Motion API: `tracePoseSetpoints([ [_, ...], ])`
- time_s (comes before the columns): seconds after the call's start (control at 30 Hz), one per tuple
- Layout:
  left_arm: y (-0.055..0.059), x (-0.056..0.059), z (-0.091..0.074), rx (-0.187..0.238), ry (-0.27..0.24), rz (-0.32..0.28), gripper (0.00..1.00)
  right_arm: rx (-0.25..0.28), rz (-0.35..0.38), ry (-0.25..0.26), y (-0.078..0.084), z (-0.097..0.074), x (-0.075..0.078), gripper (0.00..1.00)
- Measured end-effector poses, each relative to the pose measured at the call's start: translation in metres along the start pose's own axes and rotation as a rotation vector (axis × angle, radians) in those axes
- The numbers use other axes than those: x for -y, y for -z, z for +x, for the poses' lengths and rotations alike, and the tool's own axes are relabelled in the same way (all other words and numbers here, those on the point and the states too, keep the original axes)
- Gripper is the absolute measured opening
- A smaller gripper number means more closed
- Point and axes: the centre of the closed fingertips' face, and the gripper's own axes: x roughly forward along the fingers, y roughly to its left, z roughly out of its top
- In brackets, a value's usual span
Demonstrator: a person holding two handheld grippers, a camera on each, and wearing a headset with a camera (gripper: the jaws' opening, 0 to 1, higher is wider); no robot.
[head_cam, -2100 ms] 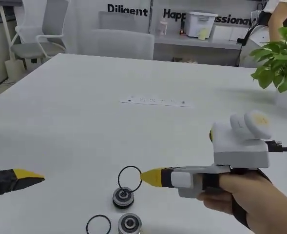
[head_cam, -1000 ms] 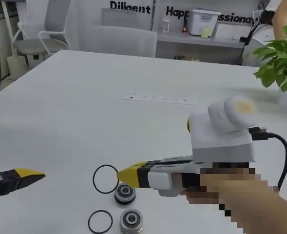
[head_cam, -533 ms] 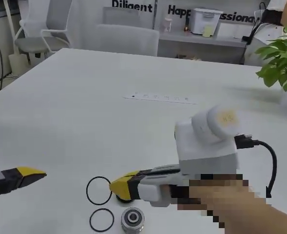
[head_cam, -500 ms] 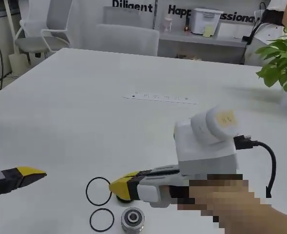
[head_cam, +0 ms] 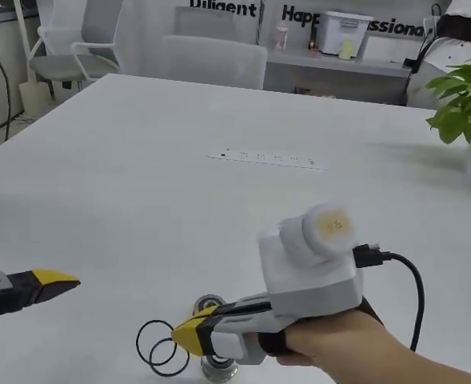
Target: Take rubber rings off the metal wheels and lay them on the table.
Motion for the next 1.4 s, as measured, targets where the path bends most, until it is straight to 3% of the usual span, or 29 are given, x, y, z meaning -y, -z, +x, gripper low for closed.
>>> tracePoseSetpoints([
  [0.4, 0.003, 0.003, 0.001, -0.018, 0.015, 0.003, 0.92, -0.098, -0.063, 0.030, 0.012, 0.018, 0.010, 0.00],
  [0.77, 0.004, 0.003, 0.001, -0.023, 0.013, -0.003, 0.92, -0.125, -0.065, 0.067, 0.018, 0.028, 0.025, 0.00],
  [1.4, 0.006, 0.001, 0.001, -0.030, 0.007, -0.011, 0.91, -0.170, -0.117, 0.095, 0.032, 0.032, 0.030, 0.00],
])
